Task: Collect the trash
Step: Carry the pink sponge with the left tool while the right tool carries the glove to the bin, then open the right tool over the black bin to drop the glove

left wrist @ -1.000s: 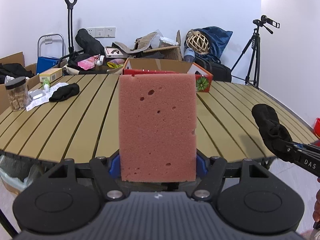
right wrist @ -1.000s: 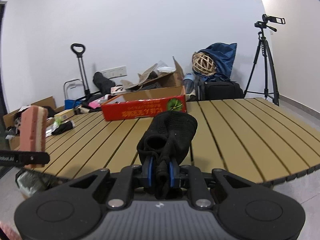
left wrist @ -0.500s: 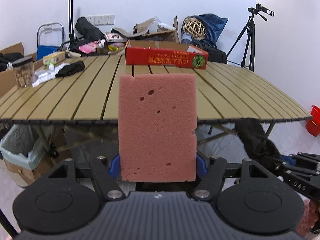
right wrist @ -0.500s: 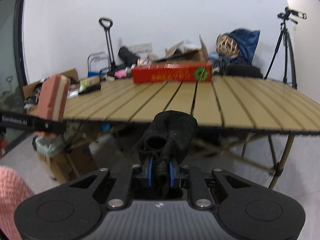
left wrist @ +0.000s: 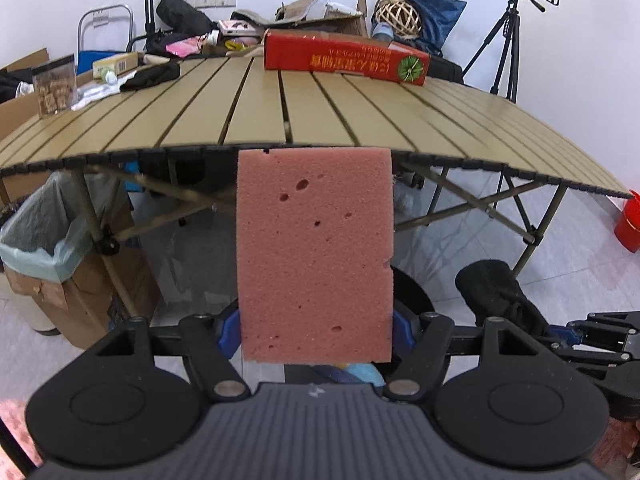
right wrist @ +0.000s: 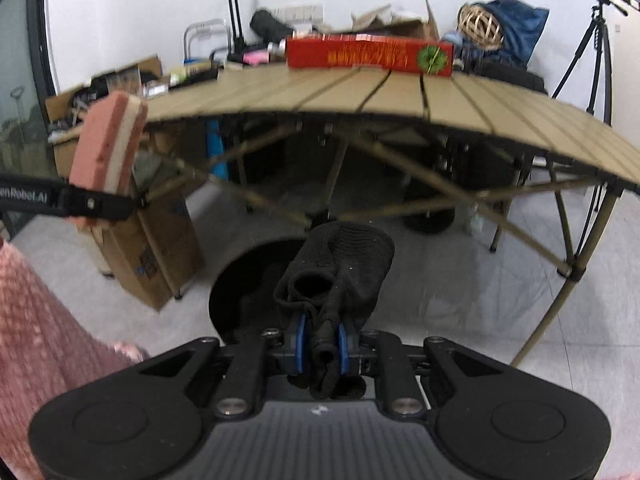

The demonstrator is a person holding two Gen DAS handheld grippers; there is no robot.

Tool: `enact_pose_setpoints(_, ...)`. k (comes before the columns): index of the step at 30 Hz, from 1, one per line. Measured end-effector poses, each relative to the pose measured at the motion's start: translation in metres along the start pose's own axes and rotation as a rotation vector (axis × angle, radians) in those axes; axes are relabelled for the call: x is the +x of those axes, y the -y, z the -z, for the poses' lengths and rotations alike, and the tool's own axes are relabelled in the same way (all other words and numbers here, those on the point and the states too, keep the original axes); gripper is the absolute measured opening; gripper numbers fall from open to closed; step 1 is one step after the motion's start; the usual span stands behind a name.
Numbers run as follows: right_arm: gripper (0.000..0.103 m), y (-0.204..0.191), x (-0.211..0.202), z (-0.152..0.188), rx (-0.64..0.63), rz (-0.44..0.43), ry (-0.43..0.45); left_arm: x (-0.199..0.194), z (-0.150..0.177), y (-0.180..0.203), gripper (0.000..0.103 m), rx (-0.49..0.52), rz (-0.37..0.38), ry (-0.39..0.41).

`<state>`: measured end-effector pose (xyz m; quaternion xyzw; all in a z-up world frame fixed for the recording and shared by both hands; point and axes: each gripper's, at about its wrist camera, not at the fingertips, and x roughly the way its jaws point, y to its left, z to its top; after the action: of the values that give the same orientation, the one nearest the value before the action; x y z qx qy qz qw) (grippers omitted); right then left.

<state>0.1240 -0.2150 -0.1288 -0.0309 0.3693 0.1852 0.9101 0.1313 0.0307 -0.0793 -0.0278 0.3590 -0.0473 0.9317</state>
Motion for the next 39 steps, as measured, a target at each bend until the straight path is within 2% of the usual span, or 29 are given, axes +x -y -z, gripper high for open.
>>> enact_pose_setpoints(7,0.015,-0.005,0.022,0.004,0.003,0.031,-0.087,0.019,0.015,-0.005,0.071,0.004,-0.007,-0.05)
enact_pose_setpoints(17,0.015,-0.014,0.057,-0.007,0.005,0.019,-0.157,0.042,0.025,-0.024,0.071,-0.034,-0.035,-0.1)
enact_pose_setpoints(39,0.016,-0.047,0.147,-0.05,0.026,0.024,-0.204,0.06,0.029,-0.051,0.071,-0.138,-0.092,-0.142)
